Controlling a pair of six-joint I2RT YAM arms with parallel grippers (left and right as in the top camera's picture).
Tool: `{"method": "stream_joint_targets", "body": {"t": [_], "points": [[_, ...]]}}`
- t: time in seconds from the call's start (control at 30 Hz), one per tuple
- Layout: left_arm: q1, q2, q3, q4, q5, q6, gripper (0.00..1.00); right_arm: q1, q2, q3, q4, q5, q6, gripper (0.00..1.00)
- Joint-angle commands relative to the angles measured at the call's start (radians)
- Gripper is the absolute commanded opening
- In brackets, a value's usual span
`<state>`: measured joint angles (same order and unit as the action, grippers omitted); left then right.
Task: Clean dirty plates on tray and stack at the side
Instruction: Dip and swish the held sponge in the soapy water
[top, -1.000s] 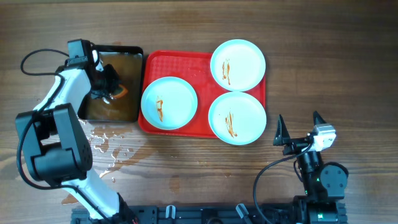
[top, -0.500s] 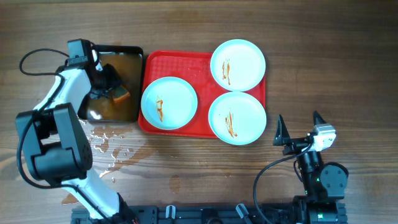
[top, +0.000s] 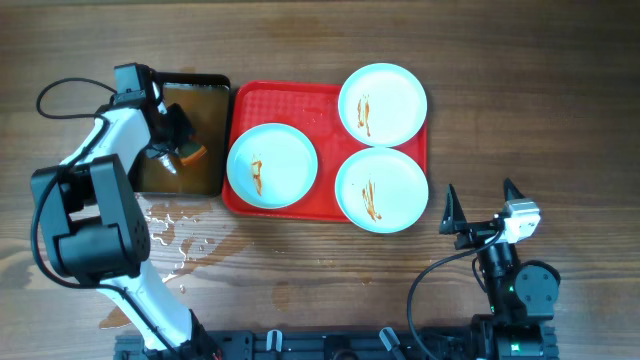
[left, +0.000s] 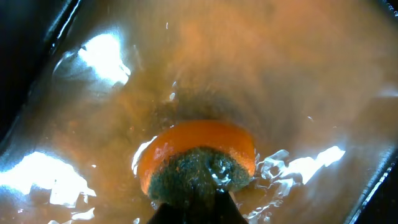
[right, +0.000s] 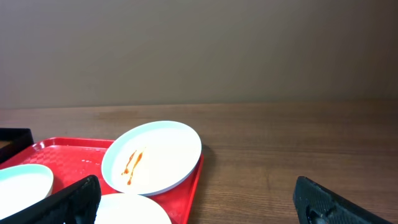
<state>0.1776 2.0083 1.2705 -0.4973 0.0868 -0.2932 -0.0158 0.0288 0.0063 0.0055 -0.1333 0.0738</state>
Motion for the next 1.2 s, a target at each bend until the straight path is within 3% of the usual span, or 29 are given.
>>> {"method": "stream_joint_targets", "body": {"t": [0.0, 0.23, 0.47, 0.73, 0.97, 1.0, 1.03, 1.13, 1.17], "points": [[-0.002, 0.013, -0.008, -0.02, -0.068, 0.0, 0.04, 0.005, -0.004, -0.001, 0.004, 0.008, 0.005, 1.0], [-0.002, -0.2, 0.001, -0.012, 0.035, 0.0, 0.04, 0.005, -0.004, -0.001, 0.004, 0.008, 0.005, 1.0], [-0.002, -0.394, 0.001, 0.023, 0.036, -0.003, 0.04, 0.005, -0.004, -0.001, 0.004, 0.007, 0.005, 1.0], [0.0, -0.253, -0.083, 0.087, 0.035, -0.003, 0.04, 0.005, -0.004, -0.001, 0.004, 0.008, 0.005, 1.0], [-0.001, -0.139, -0.087, 0.025, 0.036, -0.003, 0.04, 0.005, -0.004, -0.001, 0.004, 0.008, 0.005, 1.0], [-0.001, -0.14, -0.087, 0.018, 0.036, -0.003, 0.11, 0.005, -0.004, -0.001, 0.004, 0.008, 0.005, 1.0], [-0.001, -0.14, -0.087, 0.007, 0.035, -0.003, 0.3, 0.005, -0.004, -0.001, 0.004, 0.008, 0.005, 1.0], [-0.001, -0.14, -0.087, -0.018, 0.035, -0.002, 0.36, 0.005, -0.004, -0.001, 0.004, 0.008, 0.005, 1.0], [-0.002, -0.14, -0.087, -0.026, 0.036, -0.003, 0.43, 0.005, -0.004, -0.001, 0.004, 0.008, 0.005, 1.0]]}}
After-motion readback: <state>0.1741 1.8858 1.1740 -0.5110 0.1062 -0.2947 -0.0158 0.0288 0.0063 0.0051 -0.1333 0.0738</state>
